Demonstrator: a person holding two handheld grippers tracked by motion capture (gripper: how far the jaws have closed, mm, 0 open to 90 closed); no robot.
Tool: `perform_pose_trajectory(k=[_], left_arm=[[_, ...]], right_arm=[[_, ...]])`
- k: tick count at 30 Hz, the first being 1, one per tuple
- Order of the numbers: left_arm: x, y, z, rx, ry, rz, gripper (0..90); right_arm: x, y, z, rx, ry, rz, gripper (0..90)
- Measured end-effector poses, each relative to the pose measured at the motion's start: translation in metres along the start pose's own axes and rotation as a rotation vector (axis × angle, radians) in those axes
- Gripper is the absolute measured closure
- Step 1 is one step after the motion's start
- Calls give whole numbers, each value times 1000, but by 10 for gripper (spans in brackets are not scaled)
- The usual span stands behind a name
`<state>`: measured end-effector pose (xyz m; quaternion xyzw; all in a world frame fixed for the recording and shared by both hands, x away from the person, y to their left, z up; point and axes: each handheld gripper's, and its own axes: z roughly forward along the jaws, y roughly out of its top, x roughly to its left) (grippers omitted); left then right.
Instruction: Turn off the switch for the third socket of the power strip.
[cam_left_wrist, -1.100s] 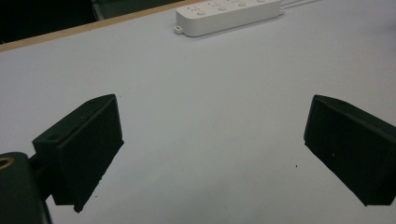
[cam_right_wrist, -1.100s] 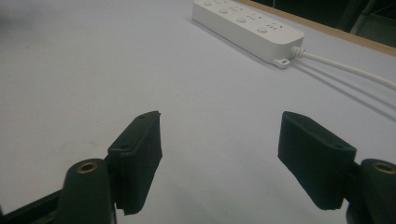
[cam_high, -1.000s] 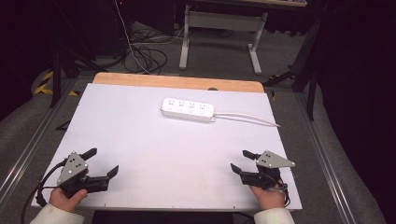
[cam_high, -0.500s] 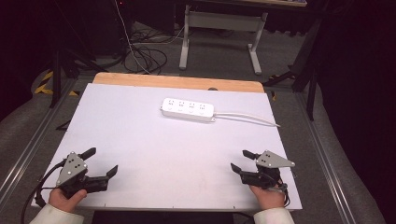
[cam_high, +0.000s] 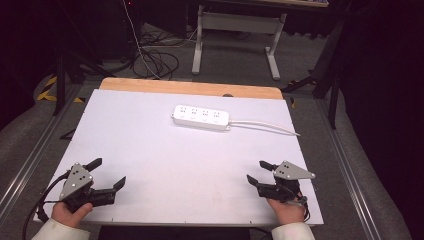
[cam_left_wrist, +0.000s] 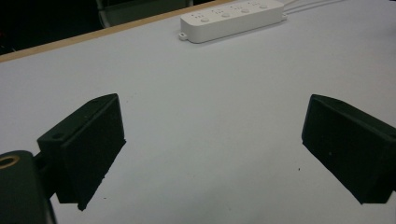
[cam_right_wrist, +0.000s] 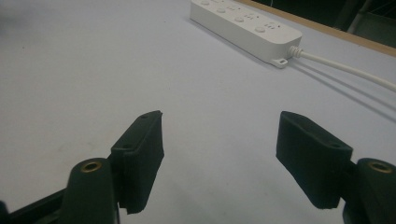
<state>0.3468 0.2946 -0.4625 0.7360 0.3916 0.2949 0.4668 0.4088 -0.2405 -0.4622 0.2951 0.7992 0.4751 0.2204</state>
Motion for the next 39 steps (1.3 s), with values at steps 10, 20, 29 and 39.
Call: perform_pose_trajectory(k=[10,20,29,39], left_arm=[[-2,0,-2,-4,5,6,63],[-2,0,-2,-4,9,3,63],[-2,0,-2,1,10,5,64],[-2,0,-2,4,12,4,63]], right_arm=[[1,10,7,37,6,-7,337],[1,45,19,81,46,-18,390],[-3,67,24,84,66,-23,416],[-6,92,32,105,86,-29,439]])
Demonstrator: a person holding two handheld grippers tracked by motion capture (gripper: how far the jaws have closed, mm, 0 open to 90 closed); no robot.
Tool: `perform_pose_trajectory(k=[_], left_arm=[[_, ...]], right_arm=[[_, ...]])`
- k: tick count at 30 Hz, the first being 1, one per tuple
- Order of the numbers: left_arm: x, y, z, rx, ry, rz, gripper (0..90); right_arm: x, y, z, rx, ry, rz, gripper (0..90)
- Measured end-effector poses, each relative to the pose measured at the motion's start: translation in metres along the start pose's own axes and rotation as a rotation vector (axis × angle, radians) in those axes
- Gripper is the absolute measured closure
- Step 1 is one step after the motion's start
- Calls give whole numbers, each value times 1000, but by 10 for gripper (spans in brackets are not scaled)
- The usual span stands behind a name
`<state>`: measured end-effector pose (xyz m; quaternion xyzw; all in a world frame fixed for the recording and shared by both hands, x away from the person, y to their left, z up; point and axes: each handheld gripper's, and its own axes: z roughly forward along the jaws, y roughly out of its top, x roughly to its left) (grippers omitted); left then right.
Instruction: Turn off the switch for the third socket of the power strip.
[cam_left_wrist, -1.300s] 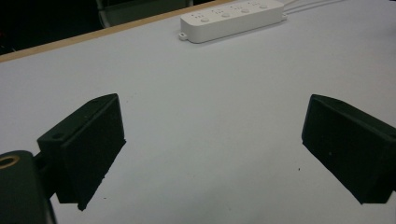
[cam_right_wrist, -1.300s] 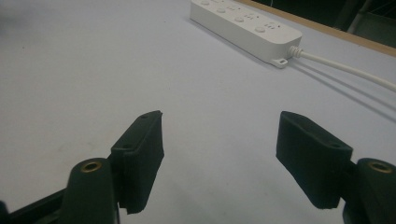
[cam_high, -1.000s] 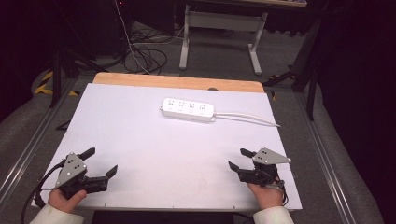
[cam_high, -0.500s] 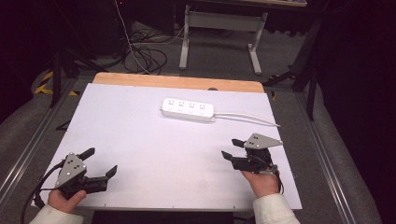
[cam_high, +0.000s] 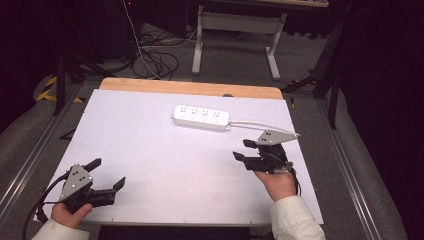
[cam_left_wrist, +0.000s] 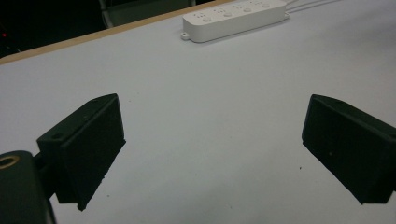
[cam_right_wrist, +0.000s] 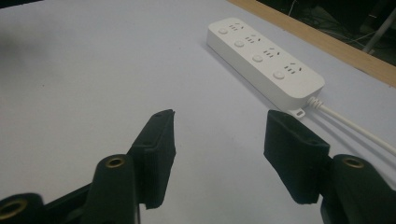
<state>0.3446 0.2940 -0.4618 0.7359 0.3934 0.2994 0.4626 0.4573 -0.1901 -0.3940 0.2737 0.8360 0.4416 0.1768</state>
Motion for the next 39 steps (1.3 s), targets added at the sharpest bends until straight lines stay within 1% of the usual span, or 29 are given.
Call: perform_pose_trajectory(k=[7,11,15,17,19,21,22,23,24,25,27,32,35,39], left_arm=[[1,0,0,-1,1,2,64],[0,0,0,0,-1,-2,64],[0,0,0,0,0,-1,64],[0,0,0,0,0,-2,64],[1,0,0,1,0,-2,63],[1,0,0,1,2,-1,63],[1,0,0,1,2,-1,64],[1,0,0,-1,2,-3,64],[1,0,0,-1,2,-3,63],[1,0,0,0,3,1,64],[1,0,0,0,3,0,63],[2,0,0,-3,0,-8,64],[2,0,0,-2,1,-8,64],[2,0,-1,0,0,-11,64]], right_arm=[[-4,16,4,2,-1,-4,491],[-6,21,6,4,1,-3,511],[-9,28,10,14,2,-1,560],[-11,35,14,14,5,-4,610],[-12,38,15,14,3,-4,626],[-13,42,18,14,1,-4,666],[-14,47,21,12,-3,-11,715],[-14,47,21,12,-3,-11,715],[-14,48,22,10,-4,-12,739],[-14,51,25,0,-5,-20,809],[-13,54,27,-2,-2,-30,893],[-12,60,35,14,0,-45,900],[-13,65,40,18,23,-47,900],[-12,73,52,32,17,-65,900]])
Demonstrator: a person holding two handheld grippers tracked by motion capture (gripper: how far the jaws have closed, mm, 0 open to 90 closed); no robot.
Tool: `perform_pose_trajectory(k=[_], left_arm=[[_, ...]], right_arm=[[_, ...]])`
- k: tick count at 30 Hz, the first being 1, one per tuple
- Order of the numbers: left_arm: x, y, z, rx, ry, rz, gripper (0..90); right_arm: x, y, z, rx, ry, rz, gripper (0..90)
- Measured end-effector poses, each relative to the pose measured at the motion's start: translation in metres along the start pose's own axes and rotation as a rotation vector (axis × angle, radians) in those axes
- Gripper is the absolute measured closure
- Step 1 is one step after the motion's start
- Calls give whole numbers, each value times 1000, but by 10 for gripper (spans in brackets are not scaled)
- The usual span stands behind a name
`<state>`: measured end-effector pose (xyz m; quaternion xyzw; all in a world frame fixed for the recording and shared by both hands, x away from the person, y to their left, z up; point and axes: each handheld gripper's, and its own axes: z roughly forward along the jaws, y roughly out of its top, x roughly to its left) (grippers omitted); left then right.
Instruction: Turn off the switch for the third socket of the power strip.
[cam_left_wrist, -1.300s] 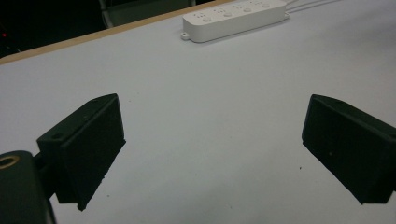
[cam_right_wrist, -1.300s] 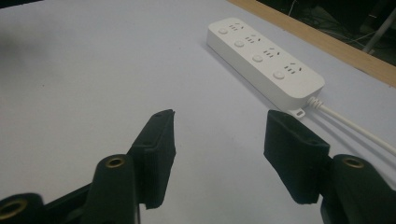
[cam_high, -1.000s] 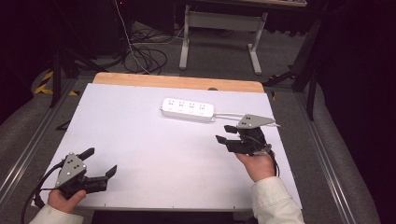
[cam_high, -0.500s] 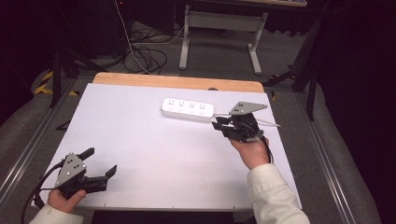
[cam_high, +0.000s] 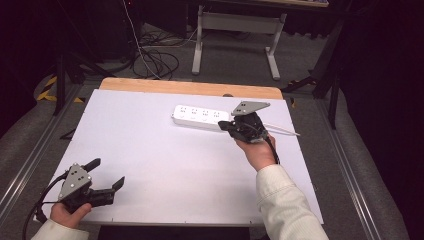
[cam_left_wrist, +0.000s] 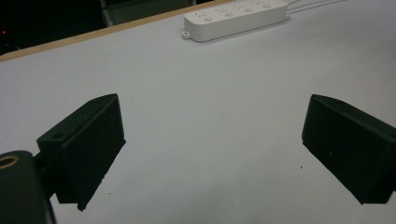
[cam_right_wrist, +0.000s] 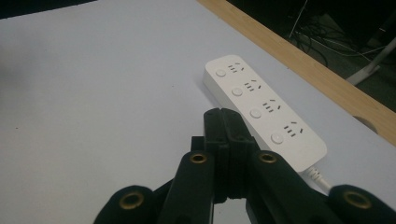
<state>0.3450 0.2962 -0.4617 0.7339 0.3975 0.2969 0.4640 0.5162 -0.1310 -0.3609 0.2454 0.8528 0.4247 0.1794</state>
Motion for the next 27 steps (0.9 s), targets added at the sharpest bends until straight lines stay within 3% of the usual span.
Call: perform_pose_trajectory(k=[12,27], left_arm=[[1,-2,-5,14,14,-11,65],[2,-3,-6,16,20,-9,65]], right_arm=[[-2,13,35,27,-4,-4,900],[-18,4,86,7,-48,81,900]])
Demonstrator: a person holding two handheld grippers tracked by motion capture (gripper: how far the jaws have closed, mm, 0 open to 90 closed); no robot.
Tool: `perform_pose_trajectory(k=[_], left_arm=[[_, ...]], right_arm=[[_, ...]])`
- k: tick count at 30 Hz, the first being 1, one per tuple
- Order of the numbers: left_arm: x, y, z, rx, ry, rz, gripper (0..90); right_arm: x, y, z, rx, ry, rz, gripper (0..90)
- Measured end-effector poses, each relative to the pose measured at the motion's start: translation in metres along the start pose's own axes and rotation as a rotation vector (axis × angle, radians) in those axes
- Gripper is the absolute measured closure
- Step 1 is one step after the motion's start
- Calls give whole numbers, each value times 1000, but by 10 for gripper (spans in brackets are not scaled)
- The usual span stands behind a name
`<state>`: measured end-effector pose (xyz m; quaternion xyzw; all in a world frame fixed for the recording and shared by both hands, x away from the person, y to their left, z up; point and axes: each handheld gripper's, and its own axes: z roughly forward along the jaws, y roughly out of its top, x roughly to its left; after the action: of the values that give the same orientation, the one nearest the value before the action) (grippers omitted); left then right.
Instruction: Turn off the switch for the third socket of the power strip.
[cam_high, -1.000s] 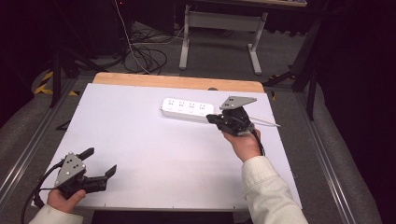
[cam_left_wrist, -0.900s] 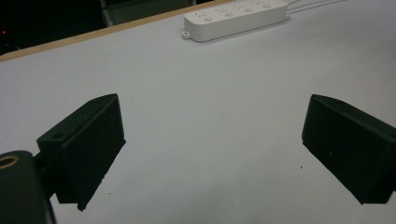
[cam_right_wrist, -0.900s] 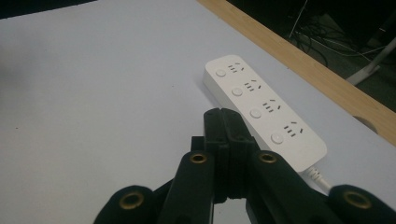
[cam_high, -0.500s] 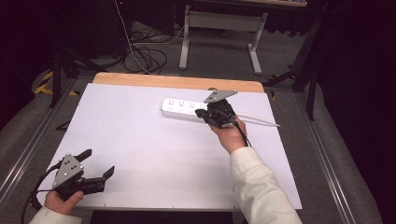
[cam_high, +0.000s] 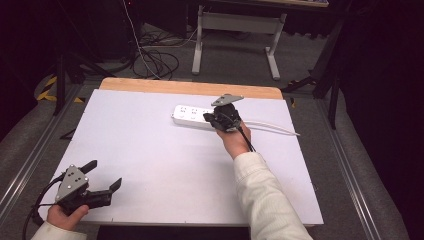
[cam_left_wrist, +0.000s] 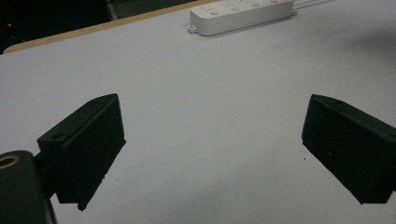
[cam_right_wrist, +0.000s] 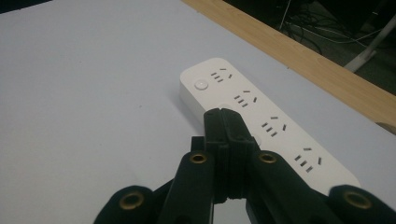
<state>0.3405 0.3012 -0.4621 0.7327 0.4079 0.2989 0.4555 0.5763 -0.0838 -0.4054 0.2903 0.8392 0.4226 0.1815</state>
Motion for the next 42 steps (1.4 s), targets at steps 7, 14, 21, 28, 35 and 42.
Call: perform_pose_trajectory(k=[7,14,21,28,35,42], left_arm=[[0,0,0,-1,-5,-8,65],[0,0,1,-1,-3,-8,65],[0,2,5,1,-12,-4,65],[1,3,9,4,-22,3,65],[1,4,10,4,-31,1,65],[2,4,10,0,-32,-9,65]], right_arm=[[-3,-3,14,-22,-2,22,900],[-5,-6,27,-15,-7,29,900],[-4,0,35,-3,-18,27,900],[-6,5,48,11,-23,32,900],[-3,6,66,31,-15,31,900],[-3,3,76,37,-18,37,900]])
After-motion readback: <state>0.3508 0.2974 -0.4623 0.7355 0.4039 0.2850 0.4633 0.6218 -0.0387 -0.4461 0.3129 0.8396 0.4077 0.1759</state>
